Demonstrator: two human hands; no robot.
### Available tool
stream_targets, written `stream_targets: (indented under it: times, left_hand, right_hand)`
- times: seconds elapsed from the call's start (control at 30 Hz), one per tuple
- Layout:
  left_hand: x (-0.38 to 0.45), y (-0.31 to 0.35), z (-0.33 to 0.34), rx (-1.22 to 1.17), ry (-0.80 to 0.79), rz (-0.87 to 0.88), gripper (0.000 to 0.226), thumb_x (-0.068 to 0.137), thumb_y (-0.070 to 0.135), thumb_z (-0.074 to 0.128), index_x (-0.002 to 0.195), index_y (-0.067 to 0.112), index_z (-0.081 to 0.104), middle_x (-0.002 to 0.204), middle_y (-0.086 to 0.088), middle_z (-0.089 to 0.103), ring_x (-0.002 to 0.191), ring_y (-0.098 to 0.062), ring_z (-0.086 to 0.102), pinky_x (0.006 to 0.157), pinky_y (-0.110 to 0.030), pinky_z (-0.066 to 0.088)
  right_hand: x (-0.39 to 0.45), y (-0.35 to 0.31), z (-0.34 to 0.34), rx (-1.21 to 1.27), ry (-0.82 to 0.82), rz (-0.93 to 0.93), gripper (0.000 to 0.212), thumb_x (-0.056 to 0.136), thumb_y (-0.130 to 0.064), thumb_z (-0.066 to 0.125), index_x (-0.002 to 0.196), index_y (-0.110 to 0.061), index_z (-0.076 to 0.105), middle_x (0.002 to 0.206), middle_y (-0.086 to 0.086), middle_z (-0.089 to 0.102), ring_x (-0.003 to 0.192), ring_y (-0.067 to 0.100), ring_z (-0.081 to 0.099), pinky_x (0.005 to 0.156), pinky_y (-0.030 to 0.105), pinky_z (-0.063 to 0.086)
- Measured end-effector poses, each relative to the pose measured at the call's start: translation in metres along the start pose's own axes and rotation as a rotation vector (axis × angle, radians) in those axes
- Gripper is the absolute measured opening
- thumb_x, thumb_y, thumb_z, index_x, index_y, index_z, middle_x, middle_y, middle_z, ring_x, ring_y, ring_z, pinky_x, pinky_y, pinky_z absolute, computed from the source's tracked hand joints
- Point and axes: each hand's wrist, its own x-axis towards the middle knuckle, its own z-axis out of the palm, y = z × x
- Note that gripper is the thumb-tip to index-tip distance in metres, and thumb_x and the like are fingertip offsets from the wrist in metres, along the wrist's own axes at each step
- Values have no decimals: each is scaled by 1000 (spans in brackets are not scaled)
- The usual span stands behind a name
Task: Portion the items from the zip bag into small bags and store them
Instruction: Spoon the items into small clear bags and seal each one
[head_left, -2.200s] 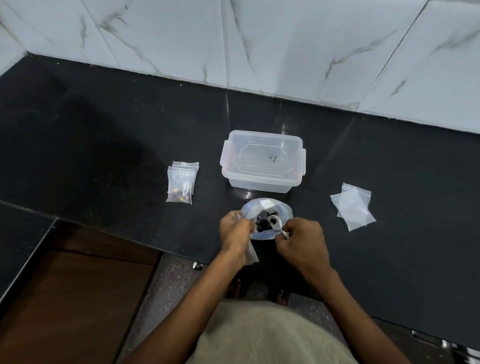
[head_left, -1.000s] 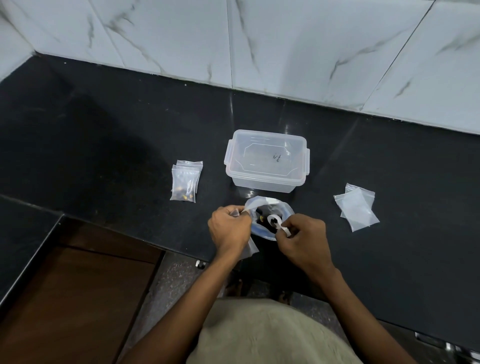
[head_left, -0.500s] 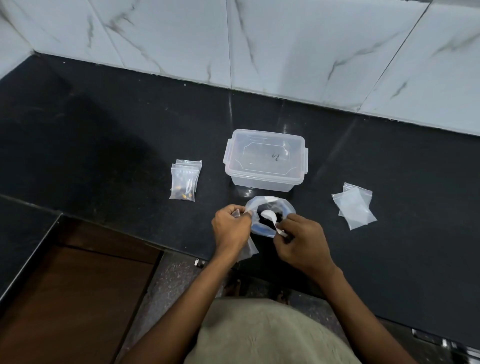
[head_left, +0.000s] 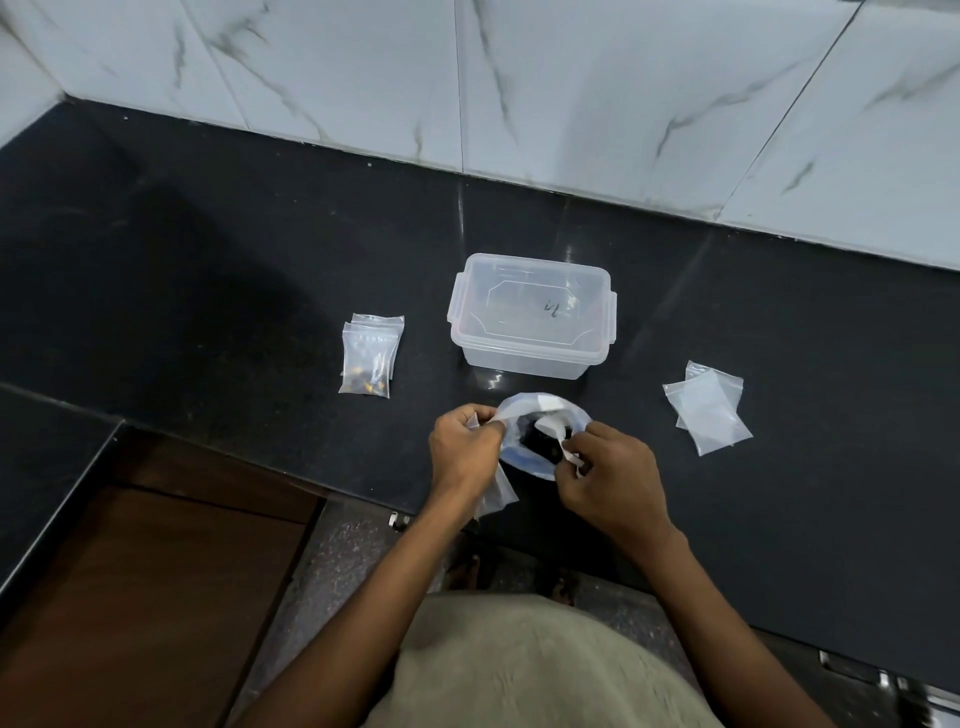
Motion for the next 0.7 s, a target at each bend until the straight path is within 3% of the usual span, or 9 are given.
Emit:
stream_targets:
  times: [0.1, 0.2, 0.27, 0.37, 0.47, 0.57, 0.63, 0.7]
  left_hand:
    - [-2, 4, 1, 25, 37, -11, 5, 86, 16, 71, 91, 17, 71, 91, -1, 72, 83, -15, 67, 63, -22, 52]
    - [-1, 4, 0, 134, -17, -134, 46, 83, 42, 76, 113, 18, 51, 107, 1, 58, 100, -20, 59, 79, -33, 47]
    - [-6, 6, 2, 153, -118, -276, 59, 77, 50, 78, 115, 14, 51, 107, 0, 60, 101, -24, 61, 81, -38, 51]
    - [-11, 3, 11, 51, -210, -362, 34, 74, 34, 79, 97, 10, 72, 97, -7, 77, 90, -24, 73, 84, -44, 61]
    - [-10, 3, 17, 34, -153, -357, 12, 78, 12, 69, 90, 9, 69, 91, -10, 74, 83, -24, 71, 73, -36, 58]
    - [-7, 4, 15, -57, -97, -332, 7, 79, 4, 60, 77, 9, 66, 76, -7, 67, 70, -21, 62, 61, -28, 47]
    - [-6, 4, 13, -122, -78, -353, 12, 80, 3, 58, 74, 9, 66, 72, -7, 65, 69, -24, 60, 62, -29, 45]
    - [-6, 5, 14, -168, -93, -398, 13, 80, 4, 58, 74, 10, 67, 74, -9, 66, 73, -27, 60, 68, -33, 46]
  right_hand:
    - [-2, 1, 8, -25, -57, 40, 9, 66, -13, 65, 60, -8, 63, 57, 1, 54, 47, 21, 48, 44, 36, 46]
    - [-2, 1, 12, 65, -44, 106, 7, 67, -11, 67, 61, -7, 66, 56, 1, 57, 47, 19, 51, 48, 36, 48]
    - [-1, 1, 14, 131, -17, 152, 9, 68, -10, 68, 60, -7, 65, 52, 1, 56, 45, 18, 50, 49, 35, 47]
    - [2, -1, 16, 223, 14, 228, 20, 72, -9, 74, 57, -8, 62, 47, 0, 52, 43, 18, 46, 47, 32, 43]
    - [3, 0, 16, 287, 49, 272, 26, 74, -6, 78, 55, -11, 61, 45, -5, 48, 42, 10, 40, 47, 14, 31]
    - [2, 4, 11, 235, 41, 238, 26, 72, -6, 74, 54, -10, 57, 45, -1, 45, 42, 11, 37, 45, 25, 36]
    - [2, 4, 8, 179, 21, 190, 23, 69, -7, 69, 53, -9, 53, 46, 0, 44, 42, 17, 41, 45, 32, 39]
    - [2, 4, 6, 153, 2, 159, 20, 67, -8, 67, 53, -11, 54, 46, -3, 43, 42, 15, 41, 45, 30, 38]
